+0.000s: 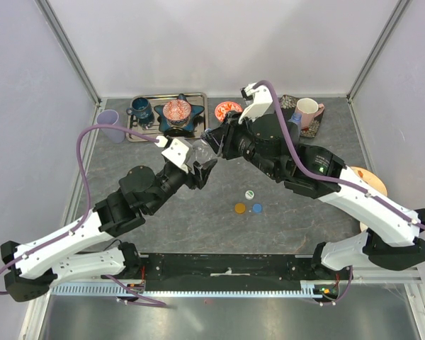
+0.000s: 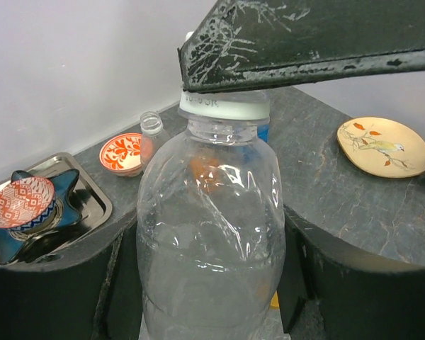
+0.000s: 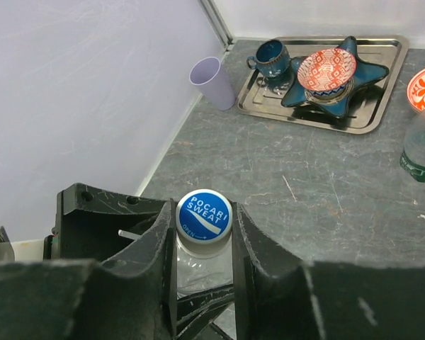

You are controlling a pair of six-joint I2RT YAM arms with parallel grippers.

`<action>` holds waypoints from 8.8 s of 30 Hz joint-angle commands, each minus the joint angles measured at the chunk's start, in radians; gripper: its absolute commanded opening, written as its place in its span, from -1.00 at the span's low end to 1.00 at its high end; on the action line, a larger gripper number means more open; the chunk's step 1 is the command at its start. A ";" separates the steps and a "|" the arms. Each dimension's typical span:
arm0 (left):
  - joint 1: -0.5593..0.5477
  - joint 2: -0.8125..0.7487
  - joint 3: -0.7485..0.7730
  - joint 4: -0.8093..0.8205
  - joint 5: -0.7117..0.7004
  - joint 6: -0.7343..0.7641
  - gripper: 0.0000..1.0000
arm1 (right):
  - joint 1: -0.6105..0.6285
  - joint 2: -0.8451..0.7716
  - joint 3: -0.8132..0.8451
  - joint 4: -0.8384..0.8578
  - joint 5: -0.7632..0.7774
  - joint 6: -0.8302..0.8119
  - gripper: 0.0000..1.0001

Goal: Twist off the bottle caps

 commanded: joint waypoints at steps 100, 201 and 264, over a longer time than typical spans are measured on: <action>0.263 -0.508 -0.213 -0.187 0.541 -0.272 -0.03 | -0.054 0.241 -0.889 0.468 -0.143 -0.023 0.34; 0.263 -0.674 -0.107 -0.575 0.106 -0.341 0.99 | -0.200 0.558 0.056 0.430 0.246 -0.379 -1.00; 0.263 -0.583 -0.216 -0.475 0.161 -0.345 0.99 | -0.309 0.727 0.178 0.285 0.177 -0.267 0.39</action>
